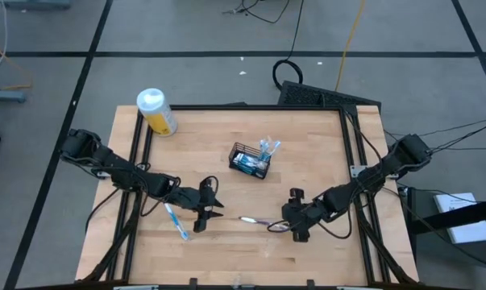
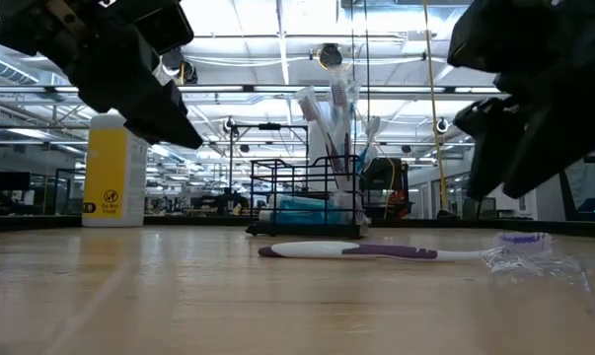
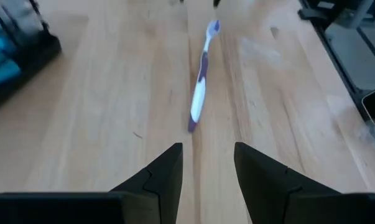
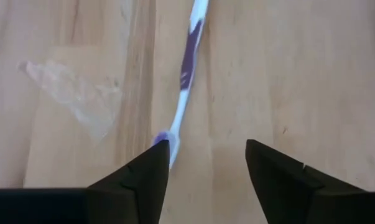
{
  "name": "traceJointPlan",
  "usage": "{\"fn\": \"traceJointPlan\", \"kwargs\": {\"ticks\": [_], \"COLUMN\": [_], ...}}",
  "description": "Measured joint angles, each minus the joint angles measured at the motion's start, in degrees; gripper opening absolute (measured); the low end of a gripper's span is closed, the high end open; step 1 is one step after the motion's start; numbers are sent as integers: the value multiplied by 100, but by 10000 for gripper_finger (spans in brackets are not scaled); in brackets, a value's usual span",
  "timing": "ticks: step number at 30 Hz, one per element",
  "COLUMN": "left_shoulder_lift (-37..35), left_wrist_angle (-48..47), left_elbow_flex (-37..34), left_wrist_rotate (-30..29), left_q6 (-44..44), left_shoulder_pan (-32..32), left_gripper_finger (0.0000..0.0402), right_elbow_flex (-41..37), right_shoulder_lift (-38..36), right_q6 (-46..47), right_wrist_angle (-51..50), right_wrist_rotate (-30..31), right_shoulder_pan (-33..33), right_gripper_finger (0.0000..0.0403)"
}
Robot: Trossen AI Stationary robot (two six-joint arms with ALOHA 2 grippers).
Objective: Pick & Place toothbrushing station
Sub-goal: Put the purple toothbrush into the wire organizer
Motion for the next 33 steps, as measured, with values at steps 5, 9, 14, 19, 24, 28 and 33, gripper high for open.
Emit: {"fn": "traceJointPlan", "kwargs": {"ticks": [5, 9, 14, 19, 24, 28, 33], "left_shoulder_lift": [433, 1111, 1944, 2552, 2863, 3027, 3287], "left_wrist_angle": [-527, -1321, -1896, -2623, -3109, -3195, -3199], "left_elbow_flex": [483, 1236, 2186, 3097, 3679, 3829, 4028], "left_wrist_rotate": [130, 173, 468, 535, 533, 572, 842], "left_q6": [-104, 83, 463, 852, 1087, 1168, 1261], "left_shoulder_pan": [-52, -52, -16, 69, 231, 373, 489], "left_gripper_finger": [152, 152, 152, 152, 152, 152, 152], "right_elbow_flex": [8, 7, 8, 7, 4, 4, 4], "right_shoulder_lift": [-236, -616, -989, -1102, -1082, -1081, -1082], "right_q6": [-240, -279, -265, 124, 835, 1142, 1445], "right_wrist_angle": [145, 110, -43, -492, -1001, -1091, -1299], "right_wrist_rotate": [1171, 2072, 2840, 3155, 3244, 3244, 3249], "right_shoulder_pan": [349, 684, 1160, 1466, 1698, 1895, 1989], "right_gripper_finger": [187, 181, 180, 180, 180, 180, 180]}}
